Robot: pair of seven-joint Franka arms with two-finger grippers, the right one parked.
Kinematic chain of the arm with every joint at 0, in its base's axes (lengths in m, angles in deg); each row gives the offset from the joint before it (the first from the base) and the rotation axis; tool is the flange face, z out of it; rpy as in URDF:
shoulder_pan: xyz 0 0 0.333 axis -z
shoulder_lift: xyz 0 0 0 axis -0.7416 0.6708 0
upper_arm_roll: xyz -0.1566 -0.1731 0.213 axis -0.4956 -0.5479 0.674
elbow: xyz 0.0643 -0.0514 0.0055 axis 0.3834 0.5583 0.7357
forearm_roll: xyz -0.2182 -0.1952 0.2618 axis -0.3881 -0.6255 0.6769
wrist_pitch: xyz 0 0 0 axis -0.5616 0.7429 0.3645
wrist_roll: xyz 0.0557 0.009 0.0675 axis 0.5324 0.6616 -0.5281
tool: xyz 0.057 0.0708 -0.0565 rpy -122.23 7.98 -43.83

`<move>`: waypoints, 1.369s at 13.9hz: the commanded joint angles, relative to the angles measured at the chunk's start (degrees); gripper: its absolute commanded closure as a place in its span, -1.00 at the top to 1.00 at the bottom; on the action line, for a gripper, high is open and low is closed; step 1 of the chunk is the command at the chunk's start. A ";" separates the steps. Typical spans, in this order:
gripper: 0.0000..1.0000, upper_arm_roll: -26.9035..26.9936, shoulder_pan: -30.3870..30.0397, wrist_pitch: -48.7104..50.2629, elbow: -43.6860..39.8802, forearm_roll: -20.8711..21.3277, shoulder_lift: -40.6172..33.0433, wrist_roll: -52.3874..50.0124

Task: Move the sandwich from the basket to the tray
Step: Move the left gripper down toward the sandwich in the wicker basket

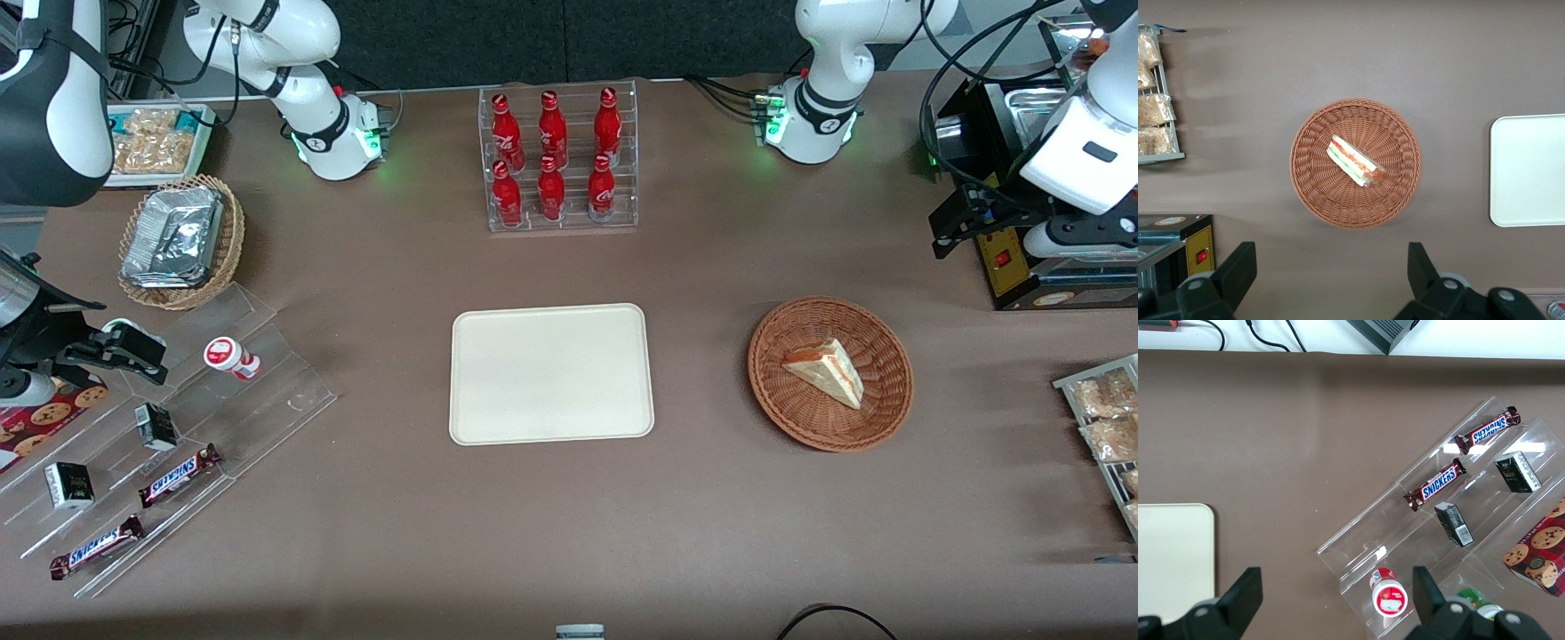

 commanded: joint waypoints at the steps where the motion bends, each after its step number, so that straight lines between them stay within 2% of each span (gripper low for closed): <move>1: 1.00 0.21 0.54 1.09 -0.21 -0.55 -0.49 -0.10; 3: 1.00 0.21 0.54 1.09 0.32 -0.64 0.73 -0.19; 6: 1.00 0.21 0.54 -4.33 7.32 -0.47 1.79 -2.72; 9: 1.00 0.29 0.54 -13.21 15.07 -0.20 3.36 -13.78; 11: 1.00 0.38 0.45 -17.09 15.96 -0.20 7.40 -20.10; 14: 1.00 0.38 0.45 -21.66 15.96 -0.12 13.55 -35.56; 16: 1.00 0.38 0.45 -25.78 17.54 -0.12 15.59 -40.86; 19: 1.00 0.38 0.63 -37.62 25.43 -0.03 17.17 -47.02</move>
